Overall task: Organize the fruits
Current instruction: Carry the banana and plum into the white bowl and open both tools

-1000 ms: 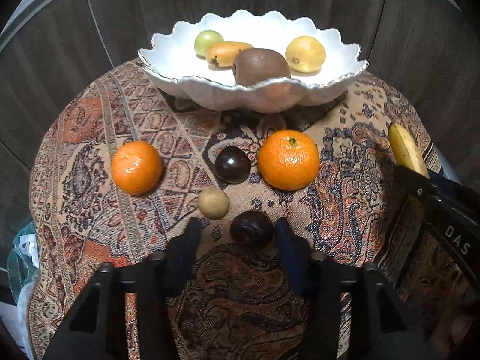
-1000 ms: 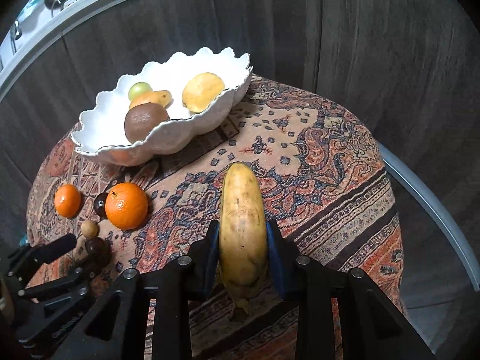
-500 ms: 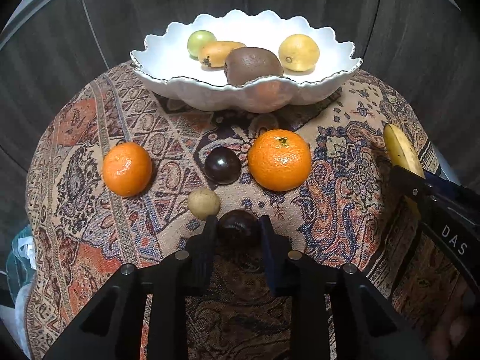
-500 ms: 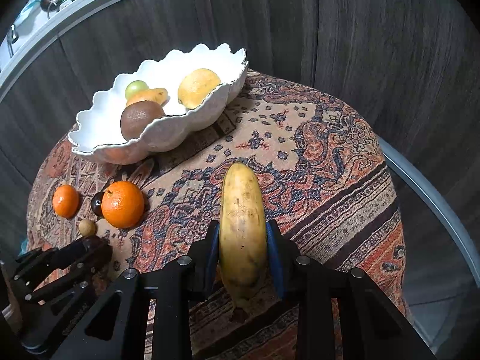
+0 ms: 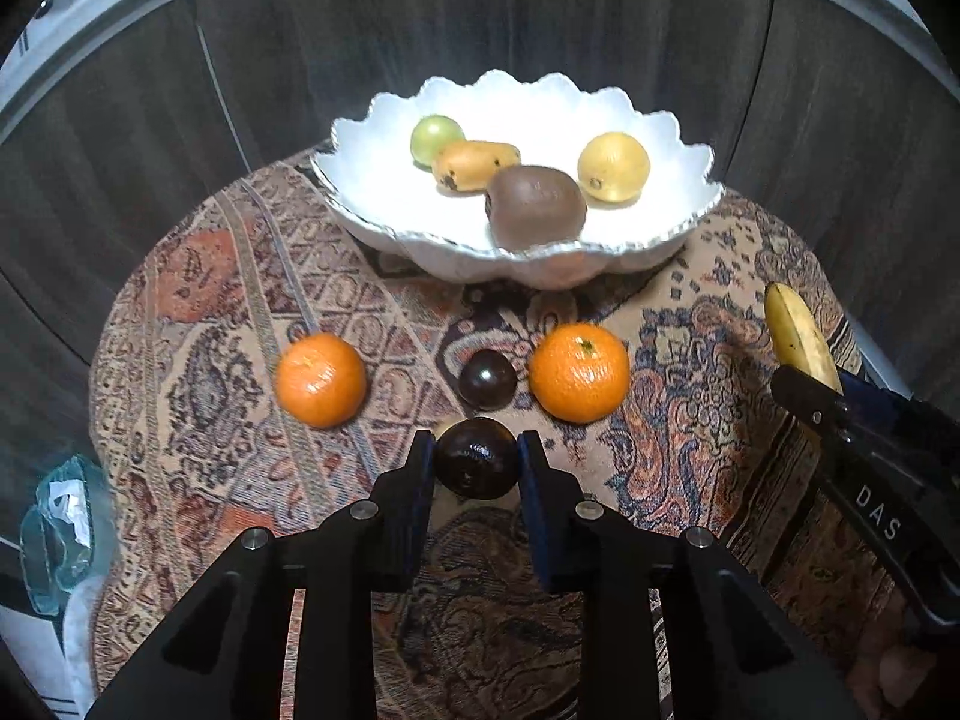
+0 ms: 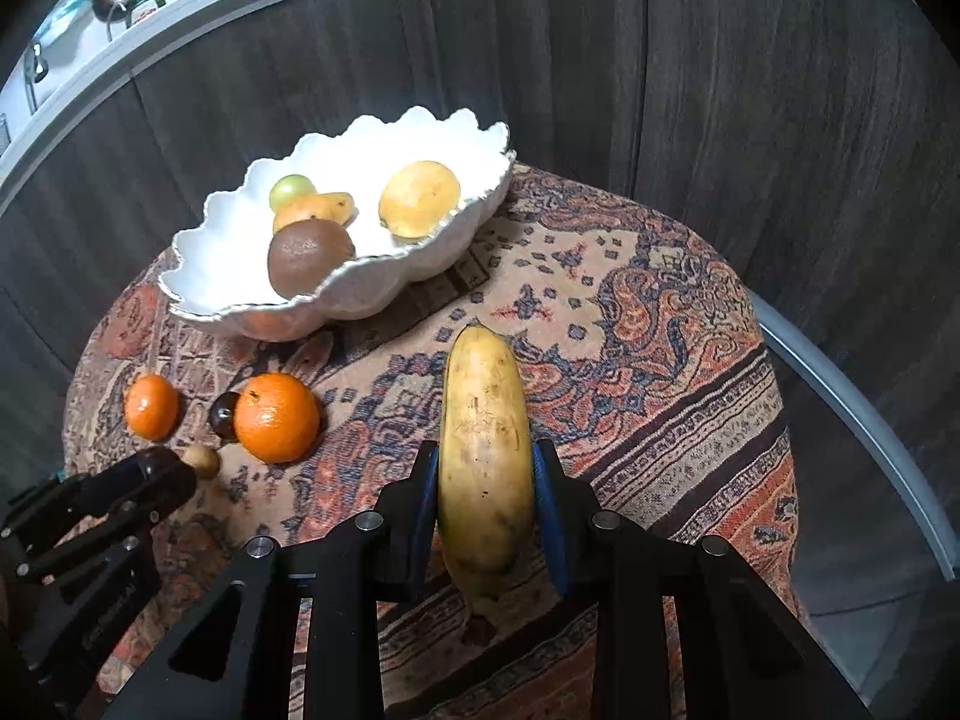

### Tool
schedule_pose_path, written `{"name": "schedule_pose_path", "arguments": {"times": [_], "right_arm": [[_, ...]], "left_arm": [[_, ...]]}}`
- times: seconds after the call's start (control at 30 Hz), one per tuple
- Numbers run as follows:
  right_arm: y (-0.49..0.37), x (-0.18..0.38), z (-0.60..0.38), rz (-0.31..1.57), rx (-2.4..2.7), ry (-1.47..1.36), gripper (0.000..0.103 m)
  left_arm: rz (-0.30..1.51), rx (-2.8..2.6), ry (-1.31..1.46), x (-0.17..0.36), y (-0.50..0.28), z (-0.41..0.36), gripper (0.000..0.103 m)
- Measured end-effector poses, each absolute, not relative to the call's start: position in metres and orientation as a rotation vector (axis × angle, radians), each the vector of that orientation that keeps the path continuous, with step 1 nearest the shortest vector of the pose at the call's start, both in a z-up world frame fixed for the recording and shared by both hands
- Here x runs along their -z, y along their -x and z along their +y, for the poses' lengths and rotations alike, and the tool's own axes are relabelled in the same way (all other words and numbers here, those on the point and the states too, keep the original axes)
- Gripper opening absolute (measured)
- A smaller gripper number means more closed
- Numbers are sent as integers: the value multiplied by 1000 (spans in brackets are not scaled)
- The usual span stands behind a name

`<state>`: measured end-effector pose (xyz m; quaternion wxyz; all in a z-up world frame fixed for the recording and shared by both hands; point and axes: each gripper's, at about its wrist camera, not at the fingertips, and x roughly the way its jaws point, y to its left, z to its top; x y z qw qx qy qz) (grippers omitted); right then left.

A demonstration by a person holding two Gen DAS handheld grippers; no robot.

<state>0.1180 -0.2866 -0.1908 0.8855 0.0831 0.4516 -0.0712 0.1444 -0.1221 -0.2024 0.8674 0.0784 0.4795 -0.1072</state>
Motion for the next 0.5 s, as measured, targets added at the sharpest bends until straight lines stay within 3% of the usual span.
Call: {"name": "schedule_pose_path", "arguments": {"times": [0.5], "right_arm": [[-147, 130, -271, 858, 120, -141, 31]], "left_arm": [[902, 238, -123, 140, -182, -109, 27]]}}
